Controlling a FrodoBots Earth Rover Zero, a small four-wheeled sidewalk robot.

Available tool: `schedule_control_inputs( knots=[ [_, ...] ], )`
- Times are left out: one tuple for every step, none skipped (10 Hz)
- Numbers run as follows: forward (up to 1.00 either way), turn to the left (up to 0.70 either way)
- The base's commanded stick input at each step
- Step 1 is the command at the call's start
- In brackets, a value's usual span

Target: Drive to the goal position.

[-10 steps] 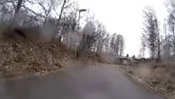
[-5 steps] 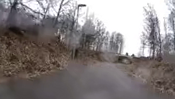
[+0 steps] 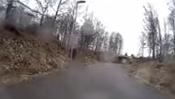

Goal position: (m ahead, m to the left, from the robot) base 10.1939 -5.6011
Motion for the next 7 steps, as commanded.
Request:
schedule_control_inputs(
  knots=[
    [1.00, 0.00],
    [1.00, 0.00],
    [1.00, 0.00],
    [1.00, 0.00],
    [1.00, 0.00],
    [1.00, 0.00],
    [1.00, 0.00]
  ],
)
